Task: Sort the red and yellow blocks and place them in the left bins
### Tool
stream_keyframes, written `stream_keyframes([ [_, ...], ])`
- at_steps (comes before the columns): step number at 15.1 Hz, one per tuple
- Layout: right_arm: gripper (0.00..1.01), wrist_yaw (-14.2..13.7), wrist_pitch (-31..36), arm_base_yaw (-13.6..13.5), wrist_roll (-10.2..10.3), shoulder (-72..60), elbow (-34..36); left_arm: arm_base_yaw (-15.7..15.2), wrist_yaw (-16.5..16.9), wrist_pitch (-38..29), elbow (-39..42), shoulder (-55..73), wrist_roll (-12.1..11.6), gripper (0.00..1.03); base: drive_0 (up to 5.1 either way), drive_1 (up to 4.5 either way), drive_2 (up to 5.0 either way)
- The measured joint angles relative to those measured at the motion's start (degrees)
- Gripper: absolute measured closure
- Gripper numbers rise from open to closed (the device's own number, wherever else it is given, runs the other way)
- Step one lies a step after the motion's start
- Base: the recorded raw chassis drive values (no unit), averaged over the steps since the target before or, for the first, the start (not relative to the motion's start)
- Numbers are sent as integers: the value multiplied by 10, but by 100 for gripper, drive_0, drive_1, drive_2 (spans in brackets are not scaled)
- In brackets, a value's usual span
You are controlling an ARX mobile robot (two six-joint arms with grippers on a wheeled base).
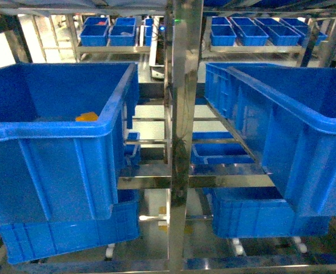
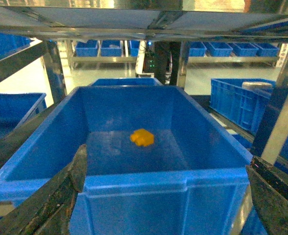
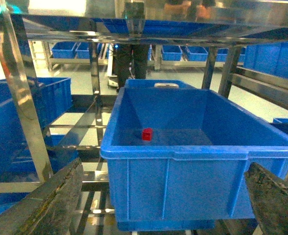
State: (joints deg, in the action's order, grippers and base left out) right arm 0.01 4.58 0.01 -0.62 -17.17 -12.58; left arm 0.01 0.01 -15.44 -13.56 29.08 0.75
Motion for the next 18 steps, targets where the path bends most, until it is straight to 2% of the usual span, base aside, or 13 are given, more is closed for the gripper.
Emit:
stream_keyframes([
  [5,3,0,-2,0,0,1,0,0,-1,3,0,-2,-1,5,0,0,0],
  [6,3,0,-3,0,0,1,0,0,-1,-3,6,-10,-2,17,0,0,0],
  [8,27,0,4,0,0,21,22,0,-1,0,45,-42,-2,44,0,0,0],
  [9,54,0,5,0,0,42,50,0,-1,5,66,-71,-2,71,0,0,0],
  [10,74,0,-37,0,0,78,59,0,-1,11,80,-91,-2,91,0,0,0],
  [11,83,0,-59,0,0,114,68,0,-1,14,85,-99,-2,100,0,0,0],
  [12,94,0,-54,0,0,131,72,0,-1,19,91,-108,-2,101,0,0,0],
  [13,99,0,-52,0,1,132,73,0,0,25,96,-119,-2,101,0,0,0],
  [18,99,0,-50,0,1,144,95,0,-1,52,113,-166,-2,101,0,0,0],
])
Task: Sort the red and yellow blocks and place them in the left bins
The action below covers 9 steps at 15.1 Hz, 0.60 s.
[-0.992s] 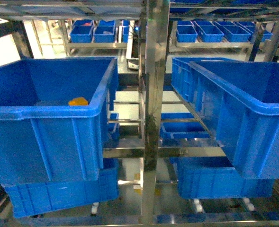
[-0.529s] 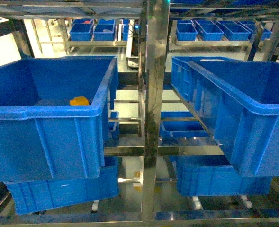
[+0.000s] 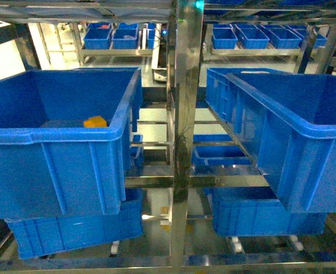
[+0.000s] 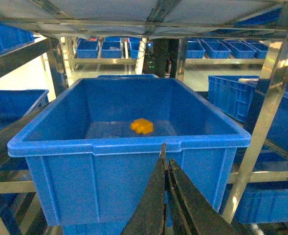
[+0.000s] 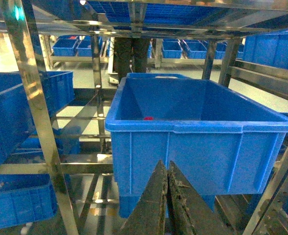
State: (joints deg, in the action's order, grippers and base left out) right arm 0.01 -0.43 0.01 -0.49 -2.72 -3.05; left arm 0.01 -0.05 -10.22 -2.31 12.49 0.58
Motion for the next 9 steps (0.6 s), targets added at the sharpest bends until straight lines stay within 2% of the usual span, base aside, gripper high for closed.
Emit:
stream_keyframes([
  [1,99,0,0,0,0,3,3,0,0,-14,12,-12,0,101,0,0,0],
  [3,99,1,0,0,0,25,23,0,0,3,15,-25,0,101,0,0,0],
  [6,99,0,4,0,0,24,22,0,1,107,14,-102,0,101,0,0,0],
  [7,99,0,2,0,0,24,22,0,1,92,14,-118,0,101,0,0,0],
  [9,99,0,2,0,0,24,22,0,0,106,15,-119,-1,101,0,0,0],
])
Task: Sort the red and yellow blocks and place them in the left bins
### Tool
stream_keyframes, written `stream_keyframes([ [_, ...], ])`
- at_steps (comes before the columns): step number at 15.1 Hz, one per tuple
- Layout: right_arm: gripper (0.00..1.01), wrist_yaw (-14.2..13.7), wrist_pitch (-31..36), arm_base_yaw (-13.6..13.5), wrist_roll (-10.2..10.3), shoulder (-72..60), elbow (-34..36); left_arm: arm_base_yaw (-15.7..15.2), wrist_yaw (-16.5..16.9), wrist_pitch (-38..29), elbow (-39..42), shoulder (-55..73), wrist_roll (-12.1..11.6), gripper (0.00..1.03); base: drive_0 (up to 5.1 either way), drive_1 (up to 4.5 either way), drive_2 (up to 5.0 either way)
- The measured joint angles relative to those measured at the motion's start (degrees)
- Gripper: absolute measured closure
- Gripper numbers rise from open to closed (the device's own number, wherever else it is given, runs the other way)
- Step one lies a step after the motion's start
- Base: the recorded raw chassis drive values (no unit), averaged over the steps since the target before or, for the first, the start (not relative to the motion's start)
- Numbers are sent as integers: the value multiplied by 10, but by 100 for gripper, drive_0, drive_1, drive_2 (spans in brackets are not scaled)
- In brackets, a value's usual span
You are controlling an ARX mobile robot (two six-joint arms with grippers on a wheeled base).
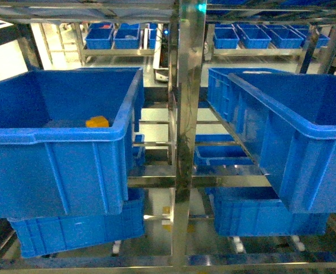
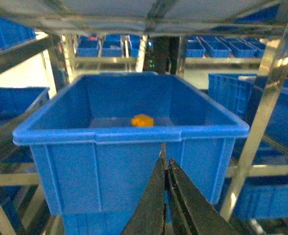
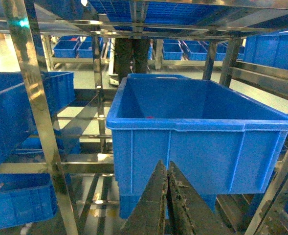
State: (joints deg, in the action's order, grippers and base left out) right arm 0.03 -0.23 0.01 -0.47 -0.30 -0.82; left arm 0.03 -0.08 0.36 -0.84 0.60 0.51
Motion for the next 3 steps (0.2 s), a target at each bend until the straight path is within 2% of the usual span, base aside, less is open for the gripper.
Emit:
stream_keyframes([
  [3,99,0,0,0,0,0,0,0,0,-1,0,0,0,101,0,0,0],
])
